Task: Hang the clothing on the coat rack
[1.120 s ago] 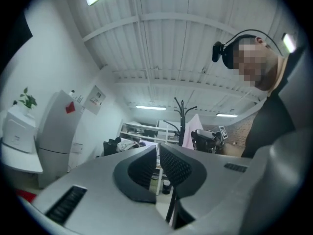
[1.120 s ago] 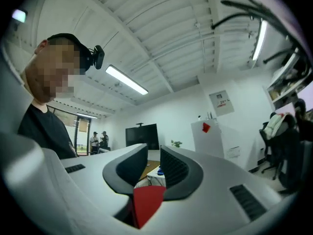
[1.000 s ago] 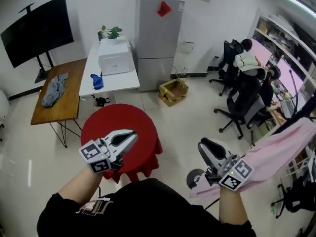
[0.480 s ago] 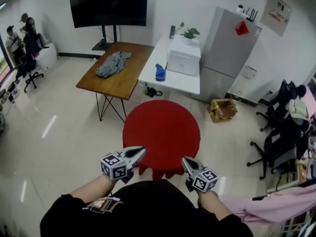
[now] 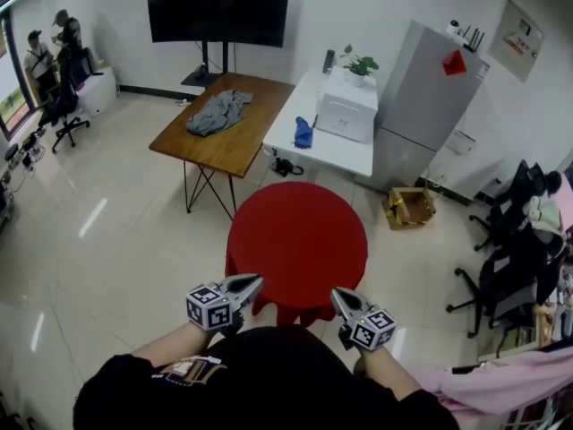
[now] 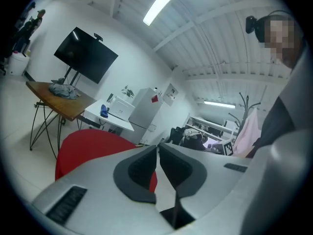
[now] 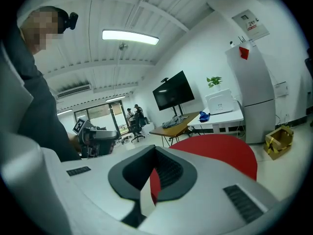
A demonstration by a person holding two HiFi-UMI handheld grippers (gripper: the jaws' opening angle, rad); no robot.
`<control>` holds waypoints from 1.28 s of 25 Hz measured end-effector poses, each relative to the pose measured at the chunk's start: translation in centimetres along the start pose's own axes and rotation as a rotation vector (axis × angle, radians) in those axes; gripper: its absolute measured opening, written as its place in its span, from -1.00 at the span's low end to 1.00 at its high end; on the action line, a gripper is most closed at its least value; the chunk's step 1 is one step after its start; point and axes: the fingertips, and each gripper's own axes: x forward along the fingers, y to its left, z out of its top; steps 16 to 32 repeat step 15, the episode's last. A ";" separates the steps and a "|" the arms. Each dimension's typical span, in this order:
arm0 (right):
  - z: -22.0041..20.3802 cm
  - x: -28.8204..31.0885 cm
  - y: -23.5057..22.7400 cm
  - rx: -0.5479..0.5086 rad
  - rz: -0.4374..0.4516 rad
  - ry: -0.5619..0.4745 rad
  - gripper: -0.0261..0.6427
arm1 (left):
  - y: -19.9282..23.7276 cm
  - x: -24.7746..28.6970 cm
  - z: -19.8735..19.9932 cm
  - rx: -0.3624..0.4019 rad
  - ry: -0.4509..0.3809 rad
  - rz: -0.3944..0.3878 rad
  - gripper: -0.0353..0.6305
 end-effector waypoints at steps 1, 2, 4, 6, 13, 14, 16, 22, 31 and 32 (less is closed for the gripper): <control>0.2 -0.2 0.0 -0.004 -0.005 -0.003 -0.92 | -0.2 0.2 -0.2 -0.006 0.004 -0.008 -0.83; 0.3 -0.4 0.1 -0.008 -0.009 -0.004 -0.92 | -0.4 0.4 -0.3 -0.010 0.007 -0.016 -0.83; 0.5 -0.7 0.3 -0.015 -0.013 -0.005 -0.92 | -0.9 0.7 -0.7 -0.012 0.016 -0.031 -0.83; 0.5 -1.0 0.5 -0.018 -0.004 -0.010 -0.92 | -1.3 0.9 -0.9 -0.010 0.023 -0.043 -0.83; -0.1 -2.1 -0.3 -0.003 -0.013 -0.020 -0.92 | -2.4 1.7 -1.2 0.012 0.045 -0.081 -0.83; -0.2 -2.2 -0.4 -0.002 -0.014 -0.020 -0.92 | -2.5 1.8 -1.2 0.014 0.048 -0.083 -0.83; -0.2 -2.3 -0.4 -0.001 -0.016 -0.020 -0.92 | -2.6 1.9 -1.2 0.015 0.050 -0.085 -0.83; -0.2 -2.3 -0.4 -0.001 -0.016 -0.020 -0.92 | -2.6 1.9 -1.2 0.015 0.050 -0.085 -0.83; -0.2 -2.3 -0.4 -0.001 -0.016 -0.020 -0.92 | -2.6 1.9 -1.2 0.015 0.050 -0.085 -0.83; -0.2 -2.3 -0.4 -0.001 -0.016 -0.020 -0.92 | -2.6 1.9 -1.2 0.015 0.050 -0.085 -0.83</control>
